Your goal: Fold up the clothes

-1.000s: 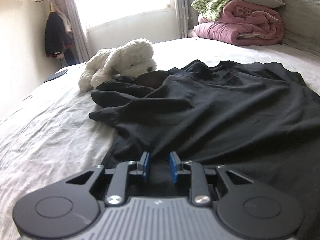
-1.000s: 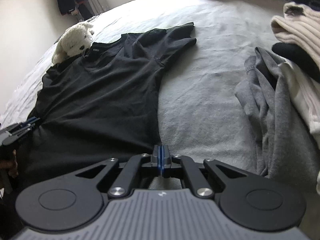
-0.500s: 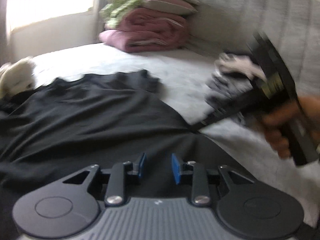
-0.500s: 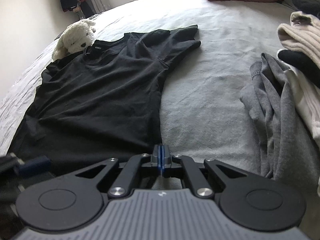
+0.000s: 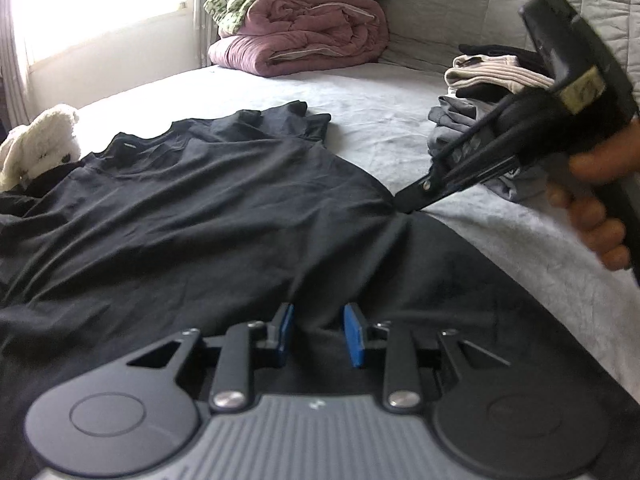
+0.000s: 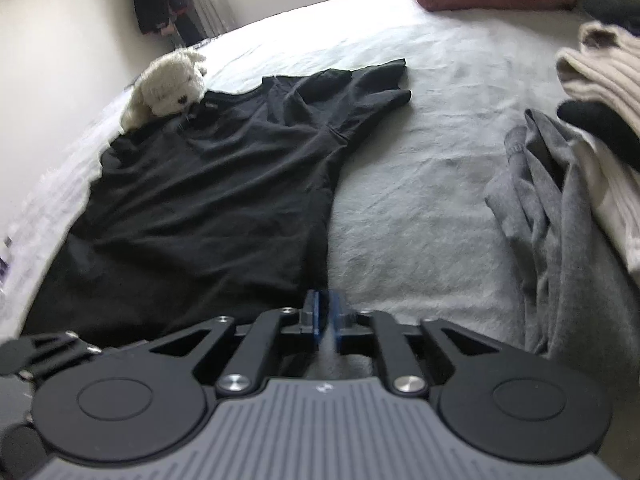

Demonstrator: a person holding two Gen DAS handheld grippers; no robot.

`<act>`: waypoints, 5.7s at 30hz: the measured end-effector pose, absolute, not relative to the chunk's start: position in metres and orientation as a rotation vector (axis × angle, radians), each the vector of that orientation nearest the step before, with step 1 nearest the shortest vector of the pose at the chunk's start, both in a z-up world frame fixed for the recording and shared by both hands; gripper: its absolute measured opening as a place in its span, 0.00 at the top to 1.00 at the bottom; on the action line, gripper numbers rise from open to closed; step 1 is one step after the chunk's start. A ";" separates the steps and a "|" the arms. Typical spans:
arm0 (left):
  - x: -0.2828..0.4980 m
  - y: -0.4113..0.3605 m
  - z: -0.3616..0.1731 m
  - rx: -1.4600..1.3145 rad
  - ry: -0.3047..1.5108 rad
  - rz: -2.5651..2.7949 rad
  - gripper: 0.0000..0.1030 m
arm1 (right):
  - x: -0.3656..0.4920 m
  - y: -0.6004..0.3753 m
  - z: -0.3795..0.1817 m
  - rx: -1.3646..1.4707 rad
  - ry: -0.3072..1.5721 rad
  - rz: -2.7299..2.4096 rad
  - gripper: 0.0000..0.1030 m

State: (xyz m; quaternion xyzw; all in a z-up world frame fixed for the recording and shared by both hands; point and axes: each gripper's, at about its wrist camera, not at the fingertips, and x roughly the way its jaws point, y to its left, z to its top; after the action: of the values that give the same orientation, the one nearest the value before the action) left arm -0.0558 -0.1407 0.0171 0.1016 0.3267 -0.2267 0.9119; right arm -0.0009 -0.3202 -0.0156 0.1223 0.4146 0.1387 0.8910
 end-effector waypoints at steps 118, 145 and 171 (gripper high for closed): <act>-0.160 -0.117 0.018 0.184 0.687 -0.700 0.76 | -0.177 -0.347 -0.031 0.623 0.872 0.353 0.87; -0.159 -0.115 0.017 0.185 0.678 -0.712 0.76 | -0.178 -0.352 -0.035 0.673 0.863 0.387 0.75; -0.157 -0.085 0.025 0.170 0.710 -0.642 0.76 | -0.197 -0.343 -0.023 0.579 0.842 0.348 0.99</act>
State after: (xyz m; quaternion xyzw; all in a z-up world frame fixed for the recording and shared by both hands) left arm -0.1569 -0.0850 0.0247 0.0816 0.3413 -0.3085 0.8842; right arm -0.1970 -0.3431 -0.0226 0.2758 0.4007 0.1659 0.8578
